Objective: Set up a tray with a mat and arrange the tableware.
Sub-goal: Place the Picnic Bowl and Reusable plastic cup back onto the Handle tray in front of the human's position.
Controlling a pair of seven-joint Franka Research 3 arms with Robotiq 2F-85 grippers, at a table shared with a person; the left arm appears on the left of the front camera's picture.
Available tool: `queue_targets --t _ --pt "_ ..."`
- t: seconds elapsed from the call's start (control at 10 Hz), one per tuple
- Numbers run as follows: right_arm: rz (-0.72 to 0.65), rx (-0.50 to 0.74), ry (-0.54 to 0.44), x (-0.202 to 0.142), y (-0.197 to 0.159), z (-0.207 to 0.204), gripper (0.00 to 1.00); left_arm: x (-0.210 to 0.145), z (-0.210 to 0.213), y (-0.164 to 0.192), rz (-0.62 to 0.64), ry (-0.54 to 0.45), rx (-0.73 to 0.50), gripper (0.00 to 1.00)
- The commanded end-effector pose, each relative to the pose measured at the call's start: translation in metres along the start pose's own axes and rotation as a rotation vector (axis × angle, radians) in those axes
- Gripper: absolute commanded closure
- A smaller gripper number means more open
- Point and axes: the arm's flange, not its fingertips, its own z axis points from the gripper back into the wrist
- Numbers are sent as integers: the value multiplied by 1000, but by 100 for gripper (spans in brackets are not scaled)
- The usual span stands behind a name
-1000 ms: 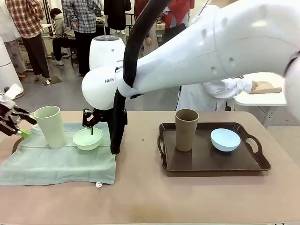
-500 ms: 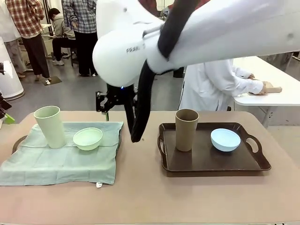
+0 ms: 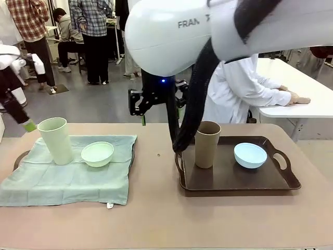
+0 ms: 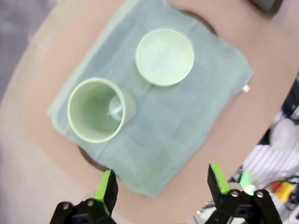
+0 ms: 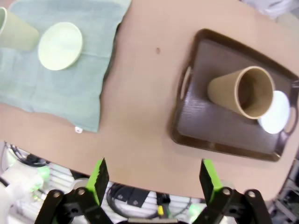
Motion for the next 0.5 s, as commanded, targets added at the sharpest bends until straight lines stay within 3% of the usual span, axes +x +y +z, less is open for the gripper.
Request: queue_targets --t 0.0,0.1,0.2,0.4 --pt "10 20 34 8 -15 -24 0 19 13 -6 59 -75 -13 0" --pt "0 0 0 0 0 0 0 25 9 -8 81 -105 17 0" --pt "0 0 0 0 0 0 0 14 10 -9 21 -30 -7 0" --pt "0 0 0 0 0 0 0 14 10 -9 21 -30 -7 0"
